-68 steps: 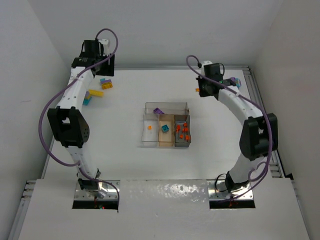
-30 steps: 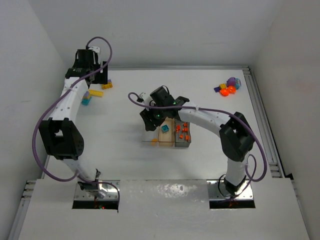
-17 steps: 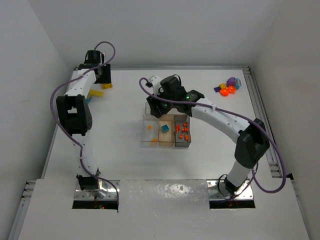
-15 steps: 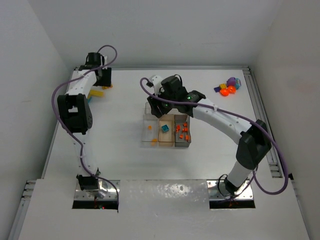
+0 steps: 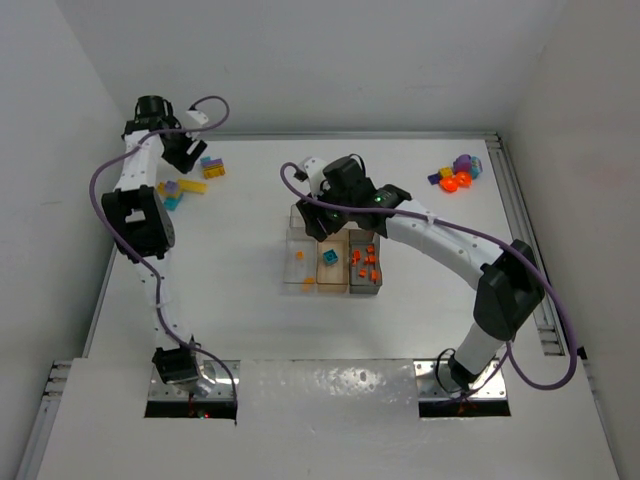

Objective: Sort the legos into containers by color

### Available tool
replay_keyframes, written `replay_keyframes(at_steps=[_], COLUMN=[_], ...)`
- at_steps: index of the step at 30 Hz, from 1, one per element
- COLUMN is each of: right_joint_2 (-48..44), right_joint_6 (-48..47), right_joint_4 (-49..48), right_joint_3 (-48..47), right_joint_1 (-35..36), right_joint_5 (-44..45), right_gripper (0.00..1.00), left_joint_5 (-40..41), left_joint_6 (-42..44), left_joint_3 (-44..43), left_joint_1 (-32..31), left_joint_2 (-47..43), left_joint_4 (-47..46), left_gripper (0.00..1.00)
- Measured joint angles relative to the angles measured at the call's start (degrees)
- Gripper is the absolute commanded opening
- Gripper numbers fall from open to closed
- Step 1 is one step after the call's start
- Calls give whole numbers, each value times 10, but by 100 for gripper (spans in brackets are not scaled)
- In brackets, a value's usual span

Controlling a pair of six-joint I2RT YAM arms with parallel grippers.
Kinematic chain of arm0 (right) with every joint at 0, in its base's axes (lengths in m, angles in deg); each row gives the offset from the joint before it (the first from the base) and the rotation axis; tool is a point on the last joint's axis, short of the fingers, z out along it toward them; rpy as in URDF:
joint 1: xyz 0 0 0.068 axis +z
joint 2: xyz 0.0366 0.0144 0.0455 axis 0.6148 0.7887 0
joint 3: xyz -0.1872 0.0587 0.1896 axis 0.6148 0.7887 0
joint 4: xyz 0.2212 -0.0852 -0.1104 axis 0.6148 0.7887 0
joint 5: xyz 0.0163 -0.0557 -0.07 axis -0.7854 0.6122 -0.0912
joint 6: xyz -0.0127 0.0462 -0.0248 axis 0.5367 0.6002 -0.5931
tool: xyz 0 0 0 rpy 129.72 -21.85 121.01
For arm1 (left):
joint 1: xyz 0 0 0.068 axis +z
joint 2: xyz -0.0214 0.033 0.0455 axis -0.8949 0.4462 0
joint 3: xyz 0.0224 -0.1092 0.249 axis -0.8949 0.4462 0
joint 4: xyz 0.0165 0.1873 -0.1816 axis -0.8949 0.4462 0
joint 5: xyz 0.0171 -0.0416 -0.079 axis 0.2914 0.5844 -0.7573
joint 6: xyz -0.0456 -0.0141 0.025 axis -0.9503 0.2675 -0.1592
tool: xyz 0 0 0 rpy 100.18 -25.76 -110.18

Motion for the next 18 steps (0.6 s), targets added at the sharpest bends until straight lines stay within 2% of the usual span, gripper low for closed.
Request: replay_keyframes(at_steps=[11,18], right_joint_2=[0,0], right_joint_6=[-6,-6], right_joint_4=[26,31], right_joint_3=[0,0], right_joint_1=[0,0], right_joint_5=[-12,-20], right_gripper=[58,59], left_joint_5=[-90,-100], left_joint_6=[11,10], left_joint_3=[4,4], left_joint_1=[12,23], left_joint_2=[71,86], left_joint_4=[29,35], left_gripper=[73,73])
